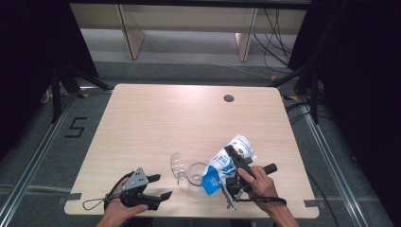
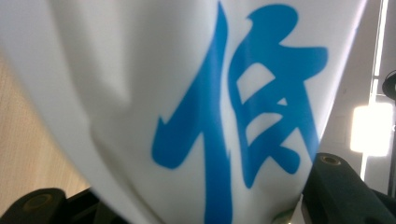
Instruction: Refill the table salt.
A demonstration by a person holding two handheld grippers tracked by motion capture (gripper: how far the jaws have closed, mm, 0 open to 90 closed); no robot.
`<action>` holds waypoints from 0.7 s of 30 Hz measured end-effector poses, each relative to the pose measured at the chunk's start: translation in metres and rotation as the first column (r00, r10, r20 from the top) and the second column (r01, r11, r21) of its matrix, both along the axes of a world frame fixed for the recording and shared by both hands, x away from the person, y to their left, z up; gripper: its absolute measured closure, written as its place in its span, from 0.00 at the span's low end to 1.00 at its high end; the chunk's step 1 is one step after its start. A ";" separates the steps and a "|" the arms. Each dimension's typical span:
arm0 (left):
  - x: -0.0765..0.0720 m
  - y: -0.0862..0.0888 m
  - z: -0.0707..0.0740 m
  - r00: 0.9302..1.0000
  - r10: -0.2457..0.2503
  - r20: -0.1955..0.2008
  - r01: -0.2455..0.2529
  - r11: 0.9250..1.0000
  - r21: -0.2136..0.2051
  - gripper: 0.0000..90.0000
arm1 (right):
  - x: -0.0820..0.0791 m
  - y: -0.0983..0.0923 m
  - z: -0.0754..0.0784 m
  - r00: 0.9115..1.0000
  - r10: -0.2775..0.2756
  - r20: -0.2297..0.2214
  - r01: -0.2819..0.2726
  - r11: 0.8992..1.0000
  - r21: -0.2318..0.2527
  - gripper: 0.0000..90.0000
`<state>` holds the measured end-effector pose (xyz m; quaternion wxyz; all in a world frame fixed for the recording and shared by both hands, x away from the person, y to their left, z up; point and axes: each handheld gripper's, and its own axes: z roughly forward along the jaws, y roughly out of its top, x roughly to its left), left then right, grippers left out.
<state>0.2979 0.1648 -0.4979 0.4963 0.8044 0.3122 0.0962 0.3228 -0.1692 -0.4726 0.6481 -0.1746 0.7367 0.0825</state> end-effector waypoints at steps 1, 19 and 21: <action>0.000 0.000 0.000 1.000 0.003 -0.002 -0.003 1.000 -0.001 0.27 | 0.000 -0.001 -0.004 1.000 -0.010 -0.012 0.011 0.999 0.040 0.58; 0.000 0.000 0.000 1.000 0.003 -0.002 -0.003 1.000 -0.001 0.27 | 0.000 -0.001 0.000 1.000 -0.009 0.014 0.009 1.000 -0.007 0.58; 0.000 0.000 0.000 1.000 0.001 -0.001 -0.001 1.000 0.002 0.27 | 0.000 0.000 0.001 1.000 0.007 0.025 -0.006 1.000 -0.028 0.58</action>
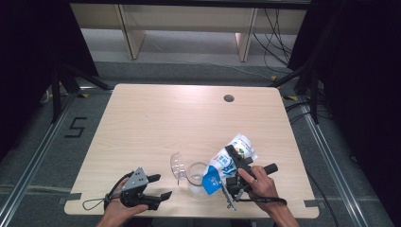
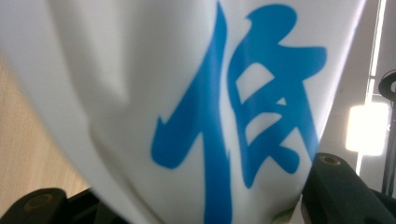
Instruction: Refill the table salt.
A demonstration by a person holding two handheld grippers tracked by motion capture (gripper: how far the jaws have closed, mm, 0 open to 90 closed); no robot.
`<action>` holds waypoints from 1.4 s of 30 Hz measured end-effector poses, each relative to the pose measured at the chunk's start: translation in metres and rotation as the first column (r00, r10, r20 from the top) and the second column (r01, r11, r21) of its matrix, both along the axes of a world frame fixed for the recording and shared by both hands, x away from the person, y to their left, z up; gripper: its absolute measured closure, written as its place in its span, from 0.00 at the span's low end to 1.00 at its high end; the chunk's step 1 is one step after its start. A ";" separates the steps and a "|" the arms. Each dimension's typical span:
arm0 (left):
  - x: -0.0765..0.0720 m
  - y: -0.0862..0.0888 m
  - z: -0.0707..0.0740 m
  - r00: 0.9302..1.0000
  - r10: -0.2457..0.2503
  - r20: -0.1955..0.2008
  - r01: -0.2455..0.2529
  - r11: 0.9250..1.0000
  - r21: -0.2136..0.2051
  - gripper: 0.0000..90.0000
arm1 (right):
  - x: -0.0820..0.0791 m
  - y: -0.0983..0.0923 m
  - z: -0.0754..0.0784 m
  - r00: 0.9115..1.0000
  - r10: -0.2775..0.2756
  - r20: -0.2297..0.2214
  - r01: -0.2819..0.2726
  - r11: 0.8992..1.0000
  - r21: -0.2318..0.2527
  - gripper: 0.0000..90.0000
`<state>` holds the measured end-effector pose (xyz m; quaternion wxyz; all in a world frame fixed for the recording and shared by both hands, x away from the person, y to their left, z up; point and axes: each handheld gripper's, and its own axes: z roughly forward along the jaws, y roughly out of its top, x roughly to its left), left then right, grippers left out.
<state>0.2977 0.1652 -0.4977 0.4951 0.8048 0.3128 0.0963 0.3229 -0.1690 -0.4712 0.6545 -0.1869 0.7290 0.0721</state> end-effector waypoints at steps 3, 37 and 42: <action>0.000 0.000 0.000 1.000 0.000 0.000 0.000 1.000 0.000 0.27 | 0.000 -0.001 -0.003 1.000 0.001 -0.012 0.000 0.999 0.038 0.58; 0.001 0.000 0.000 1.000 -0.011 0.001 0.011 1.000 0.008 0.27 | -0.001 0.001 0.000 1.000 0.013 0.022 -0.013 1.000 -0.011 0.59; 0.001 0.000 0.000 1.000 -0.006 0.000 0.006 1.000 0.007 0.26 | -0.002 0.001 0.001 1.000 0.002 0.020 -0.002 1.000 -0.004 0.59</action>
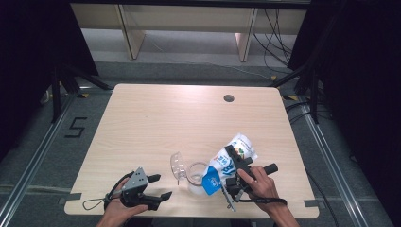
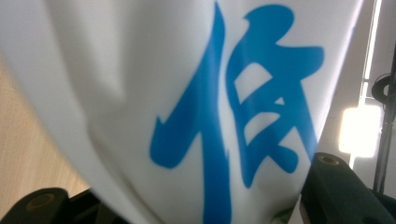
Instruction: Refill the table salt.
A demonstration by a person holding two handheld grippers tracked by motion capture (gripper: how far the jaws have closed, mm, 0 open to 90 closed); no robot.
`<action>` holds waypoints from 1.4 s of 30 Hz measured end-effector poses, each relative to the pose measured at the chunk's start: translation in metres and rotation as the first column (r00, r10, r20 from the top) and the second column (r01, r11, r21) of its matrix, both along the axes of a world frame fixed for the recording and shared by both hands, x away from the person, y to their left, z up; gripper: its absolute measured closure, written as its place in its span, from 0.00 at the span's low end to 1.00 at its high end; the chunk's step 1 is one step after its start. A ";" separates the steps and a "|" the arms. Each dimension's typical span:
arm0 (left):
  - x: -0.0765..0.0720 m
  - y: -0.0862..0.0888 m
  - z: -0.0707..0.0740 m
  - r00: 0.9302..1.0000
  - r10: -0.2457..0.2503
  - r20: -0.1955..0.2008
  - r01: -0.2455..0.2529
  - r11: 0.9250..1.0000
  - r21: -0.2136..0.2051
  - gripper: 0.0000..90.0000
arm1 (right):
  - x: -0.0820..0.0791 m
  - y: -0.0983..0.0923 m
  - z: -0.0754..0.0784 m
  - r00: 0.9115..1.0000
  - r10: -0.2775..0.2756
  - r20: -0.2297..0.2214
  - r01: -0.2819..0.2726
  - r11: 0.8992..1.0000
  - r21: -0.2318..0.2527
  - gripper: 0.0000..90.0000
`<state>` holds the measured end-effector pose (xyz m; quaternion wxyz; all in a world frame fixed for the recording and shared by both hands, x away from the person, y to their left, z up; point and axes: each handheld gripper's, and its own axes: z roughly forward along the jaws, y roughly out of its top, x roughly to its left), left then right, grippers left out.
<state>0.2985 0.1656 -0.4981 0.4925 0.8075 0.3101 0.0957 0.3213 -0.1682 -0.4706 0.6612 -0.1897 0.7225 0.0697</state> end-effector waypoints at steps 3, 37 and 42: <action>0.000 0.000 0.000 1.000 -0.002 0.003 0.002 1.000 0.008 0.26 | 0.000 0.000 0.000 1.000 -0.001 0.001 0.001 1.000 0.000 0.59; -0.001 0.000 0.000 1.000 0.009 -0.011 -0.009 1.000 -0.002 0.26 | -0.003 -0.001 -0.004 0.999 -0.041 -0.015 0.042 0.998 0.047 0.60; -0.001 0.000 0.000 1.000 0.009 -0.011 -0.009 1.000 -0.002 0.26 | -0.003 0.000 -0.002 1.000 -0.028 0.002 0.028 1.000 0.014 0.60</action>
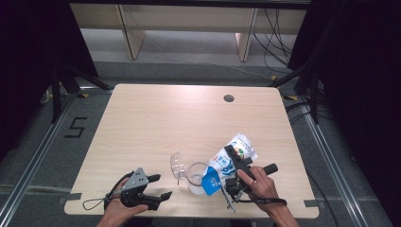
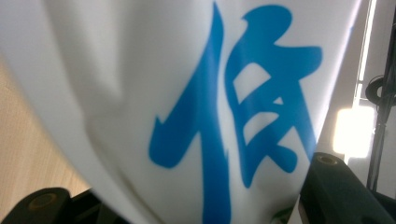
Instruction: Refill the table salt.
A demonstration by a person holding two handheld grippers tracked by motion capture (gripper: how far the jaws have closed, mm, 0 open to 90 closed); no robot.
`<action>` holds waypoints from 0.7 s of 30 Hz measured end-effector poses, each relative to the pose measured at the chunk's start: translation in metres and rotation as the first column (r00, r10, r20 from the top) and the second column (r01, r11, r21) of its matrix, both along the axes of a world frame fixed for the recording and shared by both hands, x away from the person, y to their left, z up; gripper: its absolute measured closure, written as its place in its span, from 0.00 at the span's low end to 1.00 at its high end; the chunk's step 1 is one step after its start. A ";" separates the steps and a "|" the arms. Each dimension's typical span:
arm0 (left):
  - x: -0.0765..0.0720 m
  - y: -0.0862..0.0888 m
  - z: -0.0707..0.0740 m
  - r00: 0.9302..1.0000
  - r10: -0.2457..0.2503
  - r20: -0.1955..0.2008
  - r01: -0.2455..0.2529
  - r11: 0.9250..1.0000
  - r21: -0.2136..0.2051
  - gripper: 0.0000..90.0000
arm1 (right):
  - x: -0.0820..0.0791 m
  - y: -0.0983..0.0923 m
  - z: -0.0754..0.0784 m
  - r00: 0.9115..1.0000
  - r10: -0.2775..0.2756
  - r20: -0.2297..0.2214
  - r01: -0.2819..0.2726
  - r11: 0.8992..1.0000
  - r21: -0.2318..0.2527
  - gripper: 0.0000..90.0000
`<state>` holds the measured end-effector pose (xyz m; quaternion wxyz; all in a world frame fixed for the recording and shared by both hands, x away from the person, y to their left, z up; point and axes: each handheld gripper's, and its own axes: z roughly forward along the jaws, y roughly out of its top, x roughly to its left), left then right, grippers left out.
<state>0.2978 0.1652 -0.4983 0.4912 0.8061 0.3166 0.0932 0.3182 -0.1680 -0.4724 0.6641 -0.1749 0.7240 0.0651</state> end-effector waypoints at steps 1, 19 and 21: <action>0.000 -0.001 0.000 1.000 0.000 -0.002 0.000 1.000 -0.008 0.26 | 0.001 0.000 0.000 1.000 0.017 0.004 -0.017 1.000 0.005 0.60; 0.000 0.000 0.000 1.000 0.000 0.000 0.000 1.000 0.000 0.26 | 0.002 0.001 0.001 1.000 0.022 0.007 -0.022 0.999 -0.031 0.60; 0.000 0.000 0.000 1.000 0.002 -0.001 -0.002 1.000 -0.009 0.26 | 0.001 0.000 0.000 1.000 0.006 0.001 -0.006 1.000 -0.015 0.60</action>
